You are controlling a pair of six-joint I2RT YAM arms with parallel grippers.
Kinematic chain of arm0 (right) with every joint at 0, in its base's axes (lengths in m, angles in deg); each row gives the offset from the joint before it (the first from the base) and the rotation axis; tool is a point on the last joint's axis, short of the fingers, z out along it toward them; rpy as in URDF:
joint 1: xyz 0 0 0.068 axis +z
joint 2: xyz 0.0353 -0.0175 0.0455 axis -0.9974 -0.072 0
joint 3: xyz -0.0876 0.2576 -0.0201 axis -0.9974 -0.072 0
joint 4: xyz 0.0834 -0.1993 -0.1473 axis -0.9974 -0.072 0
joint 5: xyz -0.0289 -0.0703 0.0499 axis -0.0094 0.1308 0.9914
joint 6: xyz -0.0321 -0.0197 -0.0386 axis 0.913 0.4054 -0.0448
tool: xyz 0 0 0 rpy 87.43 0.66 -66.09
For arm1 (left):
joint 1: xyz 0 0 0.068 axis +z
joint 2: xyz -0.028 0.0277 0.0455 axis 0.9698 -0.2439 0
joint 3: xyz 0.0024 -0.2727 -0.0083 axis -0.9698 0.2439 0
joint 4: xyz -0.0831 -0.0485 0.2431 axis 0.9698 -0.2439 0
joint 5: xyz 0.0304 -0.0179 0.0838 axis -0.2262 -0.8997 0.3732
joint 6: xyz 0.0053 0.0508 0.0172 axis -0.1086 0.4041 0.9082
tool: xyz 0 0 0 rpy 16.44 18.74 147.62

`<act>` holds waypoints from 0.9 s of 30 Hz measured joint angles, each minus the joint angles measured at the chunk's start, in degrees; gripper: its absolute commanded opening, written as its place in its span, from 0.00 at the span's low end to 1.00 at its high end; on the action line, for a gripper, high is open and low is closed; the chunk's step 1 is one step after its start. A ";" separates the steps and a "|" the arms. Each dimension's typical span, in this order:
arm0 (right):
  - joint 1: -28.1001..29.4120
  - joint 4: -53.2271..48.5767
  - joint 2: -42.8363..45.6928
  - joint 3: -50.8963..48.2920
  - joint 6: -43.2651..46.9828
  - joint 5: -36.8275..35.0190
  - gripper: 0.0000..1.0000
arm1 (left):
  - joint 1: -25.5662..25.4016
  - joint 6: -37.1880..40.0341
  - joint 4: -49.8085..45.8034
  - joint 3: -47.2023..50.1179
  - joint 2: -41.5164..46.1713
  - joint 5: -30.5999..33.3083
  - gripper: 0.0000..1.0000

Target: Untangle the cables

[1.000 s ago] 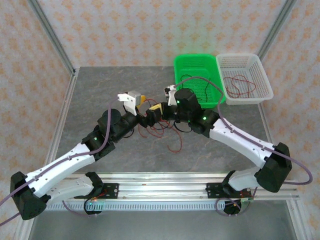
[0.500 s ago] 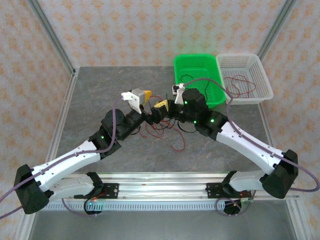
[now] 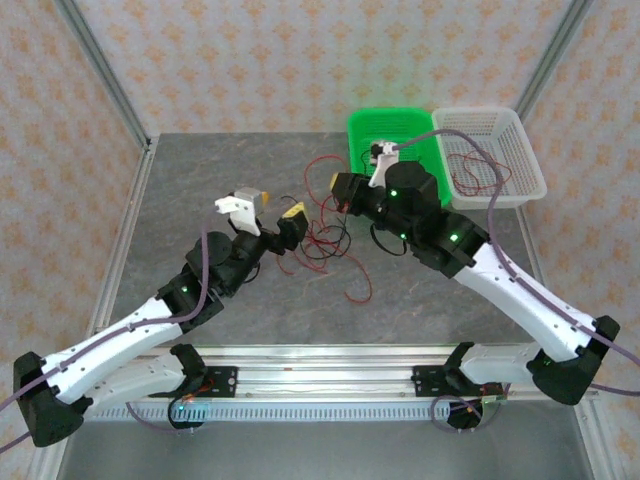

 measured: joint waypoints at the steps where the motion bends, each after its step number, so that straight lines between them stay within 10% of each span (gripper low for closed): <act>1: -0.20 -0.44 0.04 0.79 0.46 -0.35 0.00 | -0.02 0.00 -0.17 0.00 0.24 0.31 0.89; 18: -5.92 -4.70 -1.77 17.51 2.43 4.61 0.00 | -0.02 3.65 9.42 2.73 -17.05 -4.68 0.94; 27: -5.92 -6.25 -3.41 18.14 1.97 6.43 0.00 | 0.00 7.43 15.98 -4.07 -37.05 4.44 0.92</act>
